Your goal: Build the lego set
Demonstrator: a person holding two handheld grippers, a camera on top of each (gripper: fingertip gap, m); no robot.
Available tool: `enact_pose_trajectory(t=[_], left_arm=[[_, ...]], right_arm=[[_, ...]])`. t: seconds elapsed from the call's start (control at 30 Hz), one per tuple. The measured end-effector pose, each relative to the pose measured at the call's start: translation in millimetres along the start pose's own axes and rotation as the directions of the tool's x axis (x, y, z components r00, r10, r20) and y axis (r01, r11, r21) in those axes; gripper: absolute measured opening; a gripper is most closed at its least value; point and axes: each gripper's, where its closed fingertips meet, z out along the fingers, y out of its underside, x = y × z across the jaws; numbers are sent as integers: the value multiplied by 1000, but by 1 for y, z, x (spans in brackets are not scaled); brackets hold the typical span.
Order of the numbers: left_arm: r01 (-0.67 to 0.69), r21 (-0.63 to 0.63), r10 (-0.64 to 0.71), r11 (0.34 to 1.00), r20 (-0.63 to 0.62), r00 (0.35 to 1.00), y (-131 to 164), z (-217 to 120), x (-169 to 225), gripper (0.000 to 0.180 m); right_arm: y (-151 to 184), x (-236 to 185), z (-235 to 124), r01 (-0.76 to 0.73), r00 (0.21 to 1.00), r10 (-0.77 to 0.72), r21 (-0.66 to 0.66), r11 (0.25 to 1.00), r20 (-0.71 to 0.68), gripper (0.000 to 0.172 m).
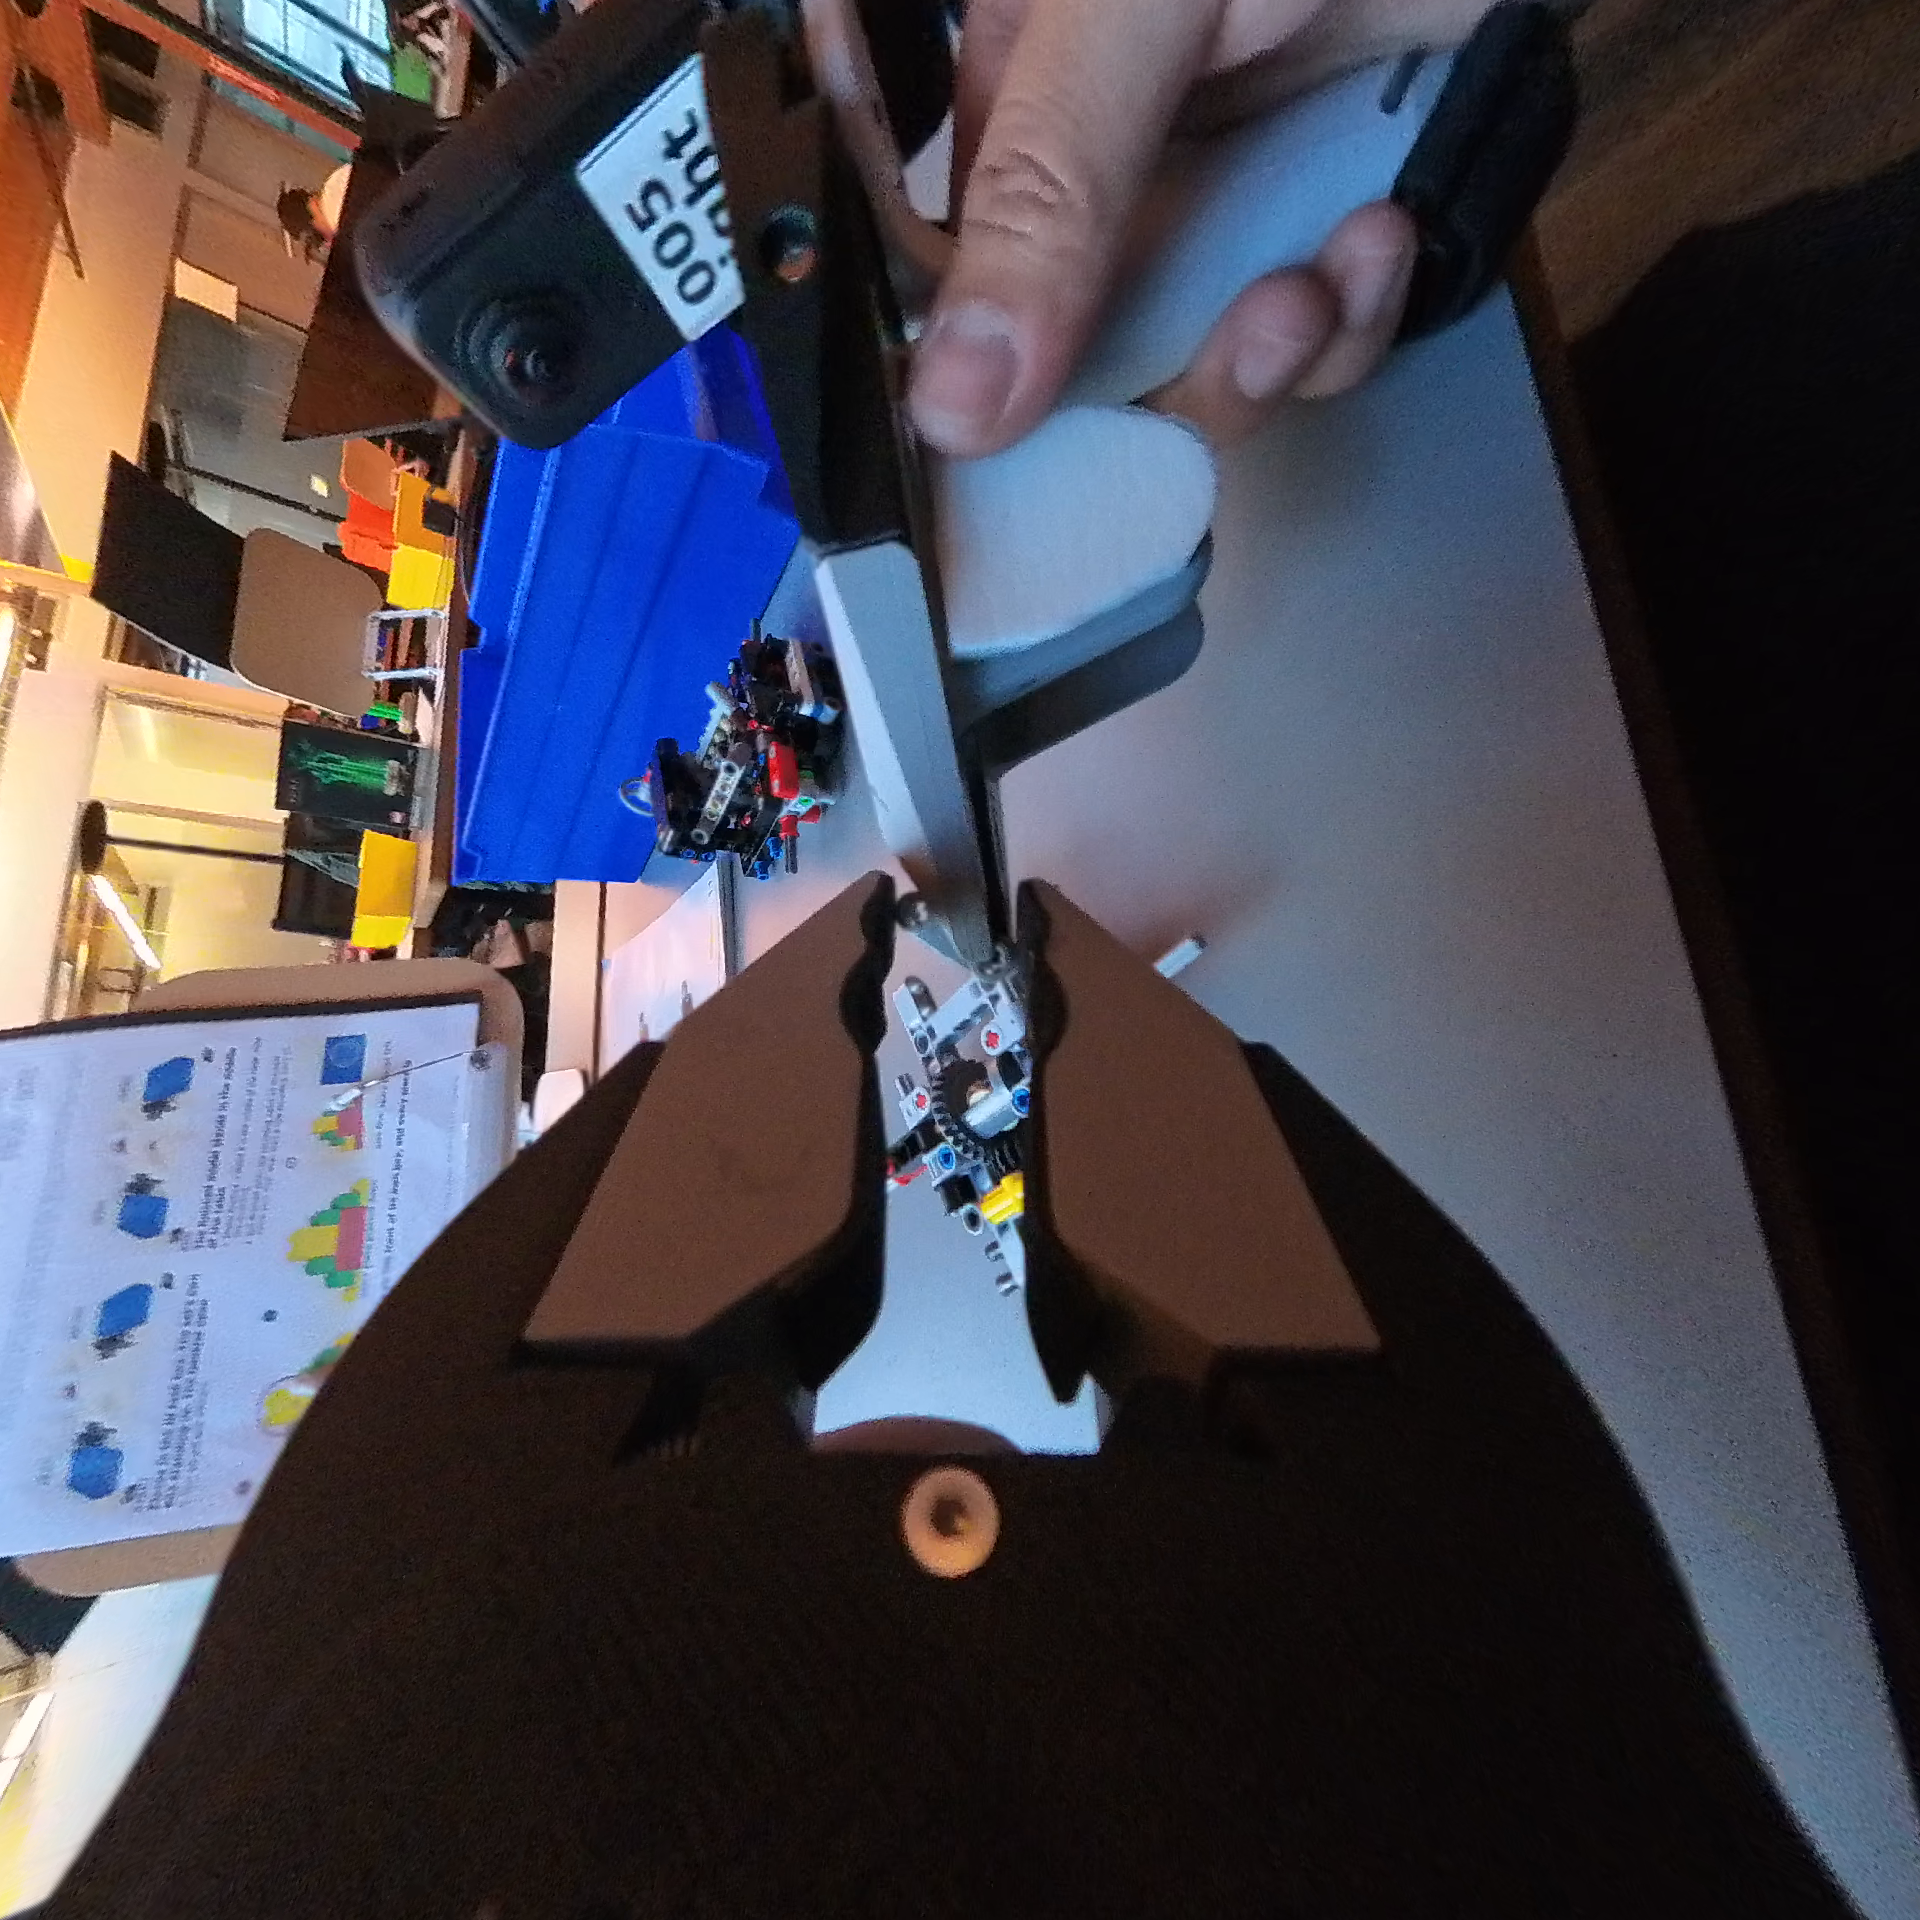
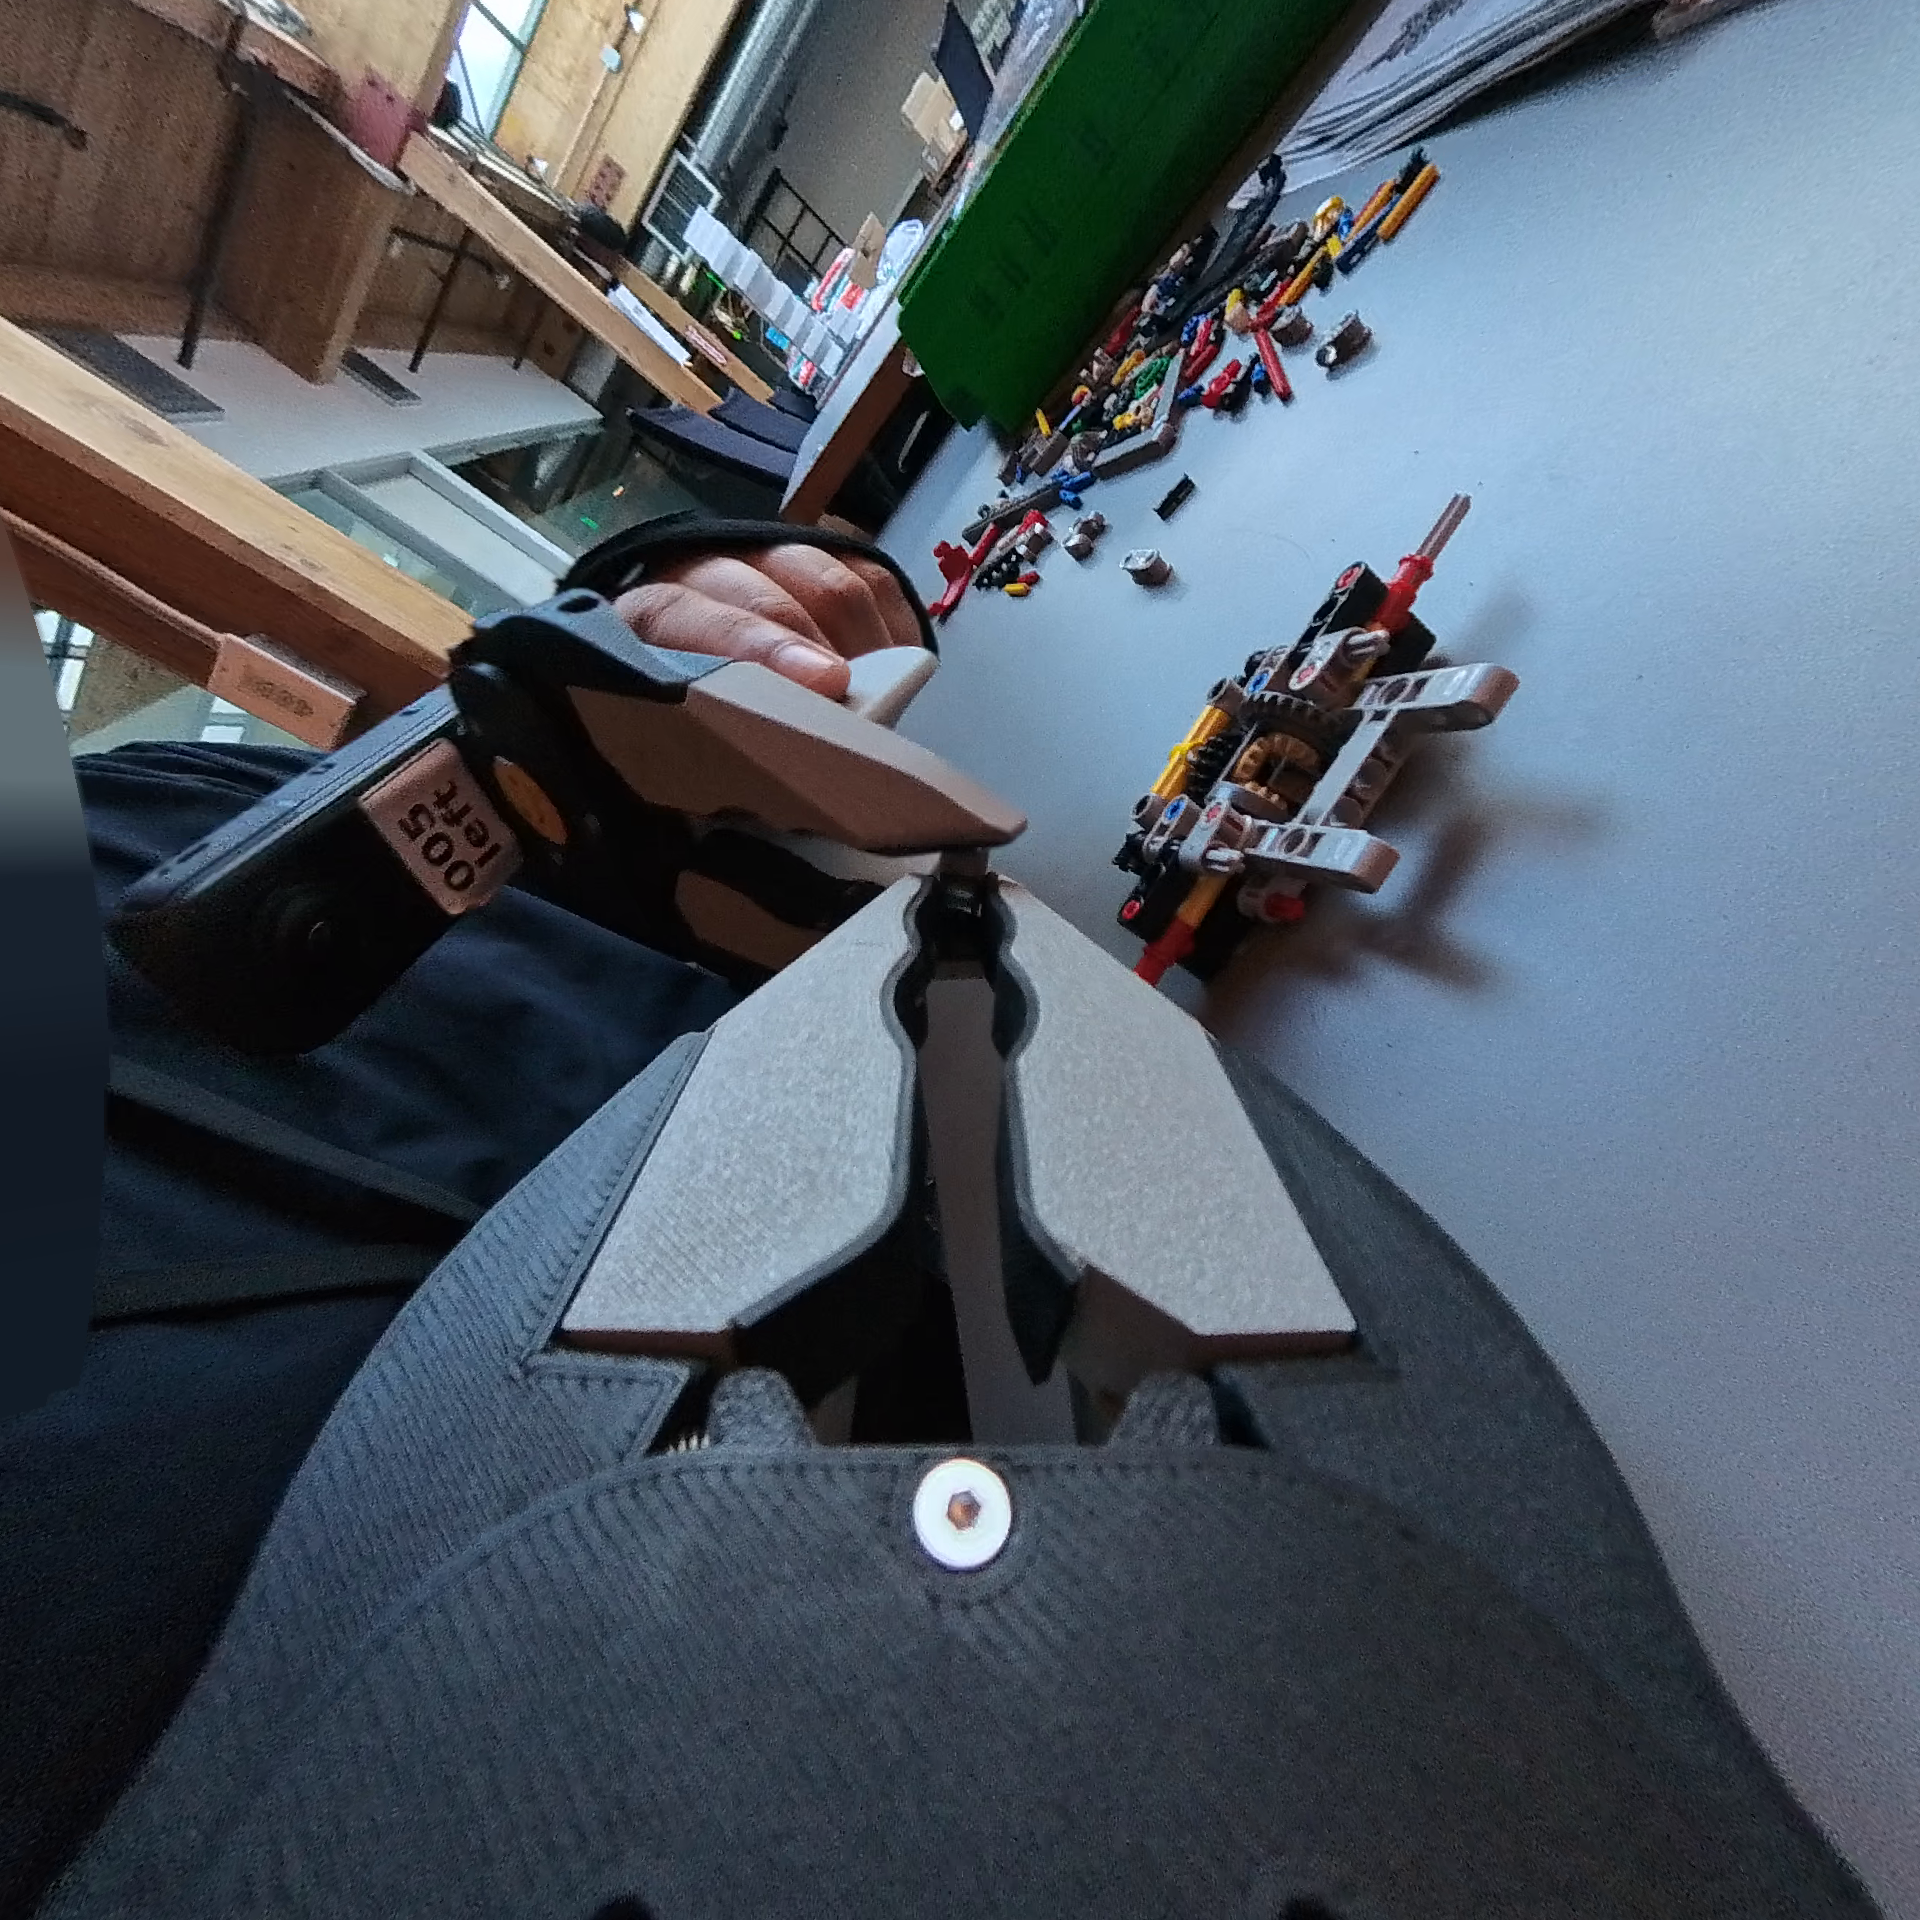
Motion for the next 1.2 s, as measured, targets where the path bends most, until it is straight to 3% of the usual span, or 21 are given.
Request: enact_pose_trajectory(t=[0.1,0.37,0.6,0.9,1.07,1.2], left_arm=[[89,25,-90,996,17,996,0,-3,-7,30],[290,87,-294,953,38,955,-5,-9,-17,11],[267,154,-281,951,78,956,-13,-13,-23,6],[208,182,-226,961,85,970,-20,-16,-19,6],[210,177,-227,961,82,970,-19,-14,-18,6],[250,197,-268,948,69,961,-20,-14,-18,6]], right_arm=[[-5,0,-3,4,1000,-5,30,1000,1,4],[-18,-6,-8,34,999,-36,163,986,11,4],[-25,-16,-13,31,997,-47,230,973,64,4],[-18,-21,-16,25,997,-38,164,986,73,5],[-17,-24,-18,8,994,-24,150,989,105,16],[-17,-19,-19,19,997,-31,153,988,73,5]])
